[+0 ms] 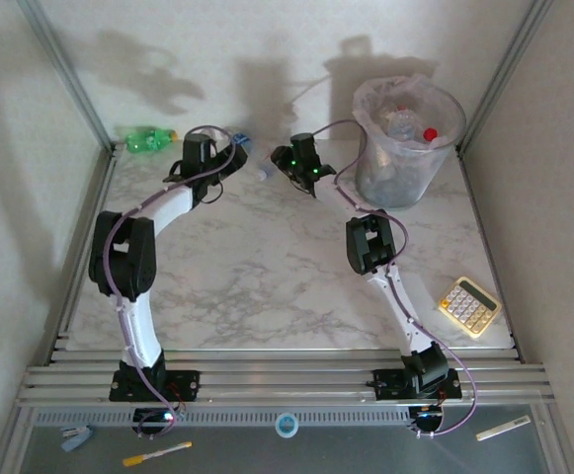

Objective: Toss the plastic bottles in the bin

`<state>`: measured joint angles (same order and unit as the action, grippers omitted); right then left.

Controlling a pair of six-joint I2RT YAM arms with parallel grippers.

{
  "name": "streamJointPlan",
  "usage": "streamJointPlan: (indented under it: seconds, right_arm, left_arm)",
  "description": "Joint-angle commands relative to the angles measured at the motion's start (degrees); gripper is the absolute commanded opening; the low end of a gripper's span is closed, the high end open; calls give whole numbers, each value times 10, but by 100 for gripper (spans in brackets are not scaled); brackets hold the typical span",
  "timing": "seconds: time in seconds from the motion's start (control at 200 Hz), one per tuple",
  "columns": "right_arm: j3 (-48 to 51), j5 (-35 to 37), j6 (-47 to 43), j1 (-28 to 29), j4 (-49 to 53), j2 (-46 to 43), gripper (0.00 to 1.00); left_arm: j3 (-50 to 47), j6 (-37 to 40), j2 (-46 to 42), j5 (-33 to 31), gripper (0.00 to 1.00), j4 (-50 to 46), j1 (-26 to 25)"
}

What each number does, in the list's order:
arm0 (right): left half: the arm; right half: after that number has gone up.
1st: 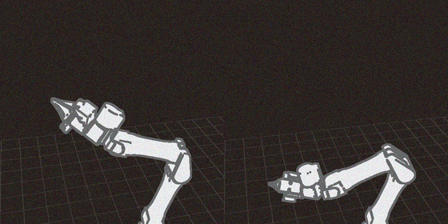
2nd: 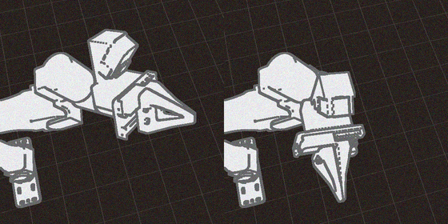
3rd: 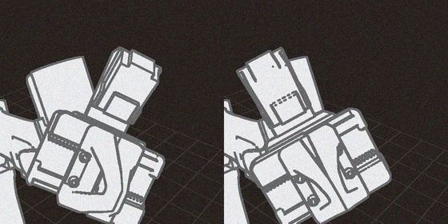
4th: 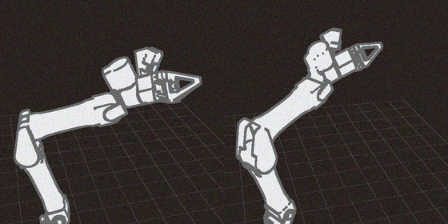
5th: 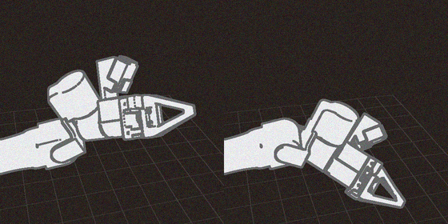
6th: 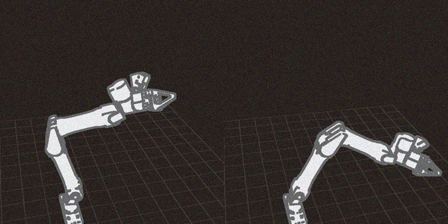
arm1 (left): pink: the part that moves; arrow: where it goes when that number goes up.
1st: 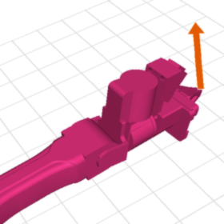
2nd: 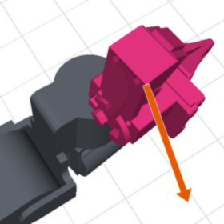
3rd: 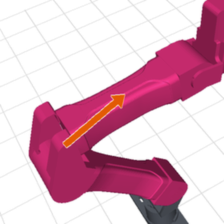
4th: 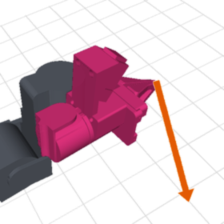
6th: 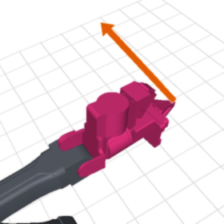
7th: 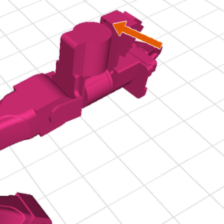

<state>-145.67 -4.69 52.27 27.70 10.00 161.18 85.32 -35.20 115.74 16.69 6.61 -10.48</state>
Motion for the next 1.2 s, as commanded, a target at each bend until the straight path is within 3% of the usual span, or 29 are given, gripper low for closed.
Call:
streamJointPlan:
  seconds: [0.0,0.235,0.44,0.811,1.026,1.196]
  right_arm:
    - [41,-34,-69,15,92,-29,45]
    - [101,-34,-134,29,167,-80,47]
    - [38,-37,-173,35,258,-61,56]
    - [174,-48,-153,30,169,-152,79]
    - [180,-57,-147,15,166,-167,82]
    - [163,-78,-121,3,149,-150,84]
  left_arm:
    - [61,37,60,-10,68,-48,2]
    - [79,39,109,3,67,-47,2]
    - [40,30,103,15,67,-18,-6]
    - [51,34,133,29,60,-19,-30]
    - [95,57,169,4,60,-77,-40]
    - [90,63,179,12,54,-75,-57]
